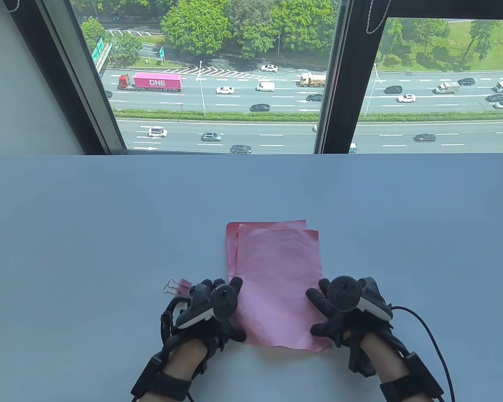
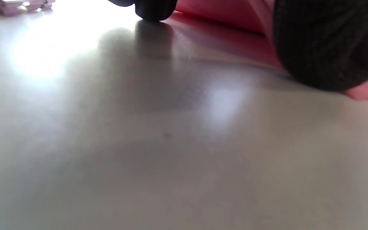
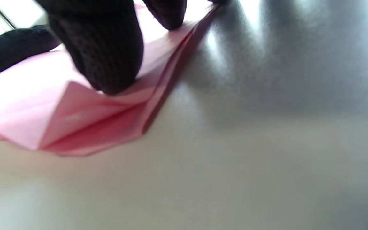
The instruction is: Clip paper with binder clip (Left hand to clip)
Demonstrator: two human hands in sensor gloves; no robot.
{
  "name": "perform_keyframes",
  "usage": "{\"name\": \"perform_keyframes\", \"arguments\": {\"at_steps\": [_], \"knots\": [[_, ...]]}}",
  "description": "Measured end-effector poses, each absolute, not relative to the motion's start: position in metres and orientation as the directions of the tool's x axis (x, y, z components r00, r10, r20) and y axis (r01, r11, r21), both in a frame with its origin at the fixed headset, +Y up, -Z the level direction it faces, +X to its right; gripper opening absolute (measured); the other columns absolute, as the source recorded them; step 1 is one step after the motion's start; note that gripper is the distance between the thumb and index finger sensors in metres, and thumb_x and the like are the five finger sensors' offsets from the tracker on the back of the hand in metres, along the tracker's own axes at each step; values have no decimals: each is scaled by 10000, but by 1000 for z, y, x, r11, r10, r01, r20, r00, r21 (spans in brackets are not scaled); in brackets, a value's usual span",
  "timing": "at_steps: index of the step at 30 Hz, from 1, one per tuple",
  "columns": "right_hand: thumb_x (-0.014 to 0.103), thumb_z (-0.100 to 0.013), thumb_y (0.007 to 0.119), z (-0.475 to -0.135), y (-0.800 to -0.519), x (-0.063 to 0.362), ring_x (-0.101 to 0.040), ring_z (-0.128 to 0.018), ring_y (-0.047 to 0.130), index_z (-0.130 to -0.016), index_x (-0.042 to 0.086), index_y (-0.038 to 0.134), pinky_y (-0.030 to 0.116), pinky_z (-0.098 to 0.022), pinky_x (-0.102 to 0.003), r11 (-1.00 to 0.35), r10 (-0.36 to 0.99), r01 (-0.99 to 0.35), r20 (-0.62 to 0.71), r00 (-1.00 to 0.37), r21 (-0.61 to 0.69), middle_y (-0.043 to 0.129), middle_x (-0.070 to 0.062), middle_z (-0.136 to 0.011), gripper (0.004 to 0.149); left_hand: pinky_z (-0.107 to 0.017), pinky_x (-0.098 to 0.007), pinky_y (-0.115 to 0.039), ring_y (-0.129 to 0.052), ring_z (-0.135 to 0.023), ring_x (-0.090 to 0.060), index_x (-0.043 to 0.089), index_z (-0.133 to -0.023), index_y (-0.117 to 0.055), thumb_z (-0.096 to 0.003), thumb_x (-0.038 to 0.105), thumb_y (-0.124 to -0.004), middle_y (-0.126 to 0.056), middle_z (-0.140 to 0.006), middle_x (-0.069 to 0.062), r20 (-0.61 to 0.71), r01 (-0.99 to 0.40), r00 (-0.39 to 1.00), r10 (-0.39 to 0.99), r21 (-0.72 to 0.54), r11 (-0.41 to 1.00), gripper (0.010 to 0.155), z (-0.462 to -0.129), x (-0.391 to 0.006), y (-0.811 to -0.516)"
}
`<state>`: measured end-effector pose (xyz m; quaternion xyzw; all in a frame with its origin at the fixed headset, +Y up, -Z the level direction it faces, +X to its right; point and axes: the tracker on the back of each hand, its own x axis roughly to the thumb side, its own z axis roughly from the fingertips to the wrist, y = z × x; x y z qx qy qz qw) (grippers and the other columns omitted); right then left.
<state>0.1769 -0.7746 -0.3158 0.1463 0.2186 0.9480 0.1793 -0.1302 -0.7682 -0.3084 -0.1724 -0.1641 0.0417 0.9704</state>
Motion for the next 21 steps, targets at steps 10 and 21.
{"name": "perform_keyframes", "arguments": {"at_steps": [10, 21], "knots": [[424, -400, 914, -316, -775, 177, -528, -958, 176, -1080, 226, 450, 235, -631, -717, -835, 411, -283, 193, -891, 472, 237, -129, -1117, 846, -707, -626, -450, -510, -1032, -461, 332, -1083, -65, -420, 695, -695, -563, -1137, -143, 233, -502, 691, 684, -527, 686, 984, -309, -144, -757], [385, -425, 883, -318, -762, 189, -543, -967, 380, -1075, 252, 415, 382, -634, -715, -826, 501, -395, 204, -841, 402, 314, -174, -1114, 813, -609, -580, -704, -909, -808, -394, 184, -998, -768, -452, 471, -771, -809, -1012, -141, 151, -671, 605, 782, -431, 603, 617, -312, -147, -758]]}}
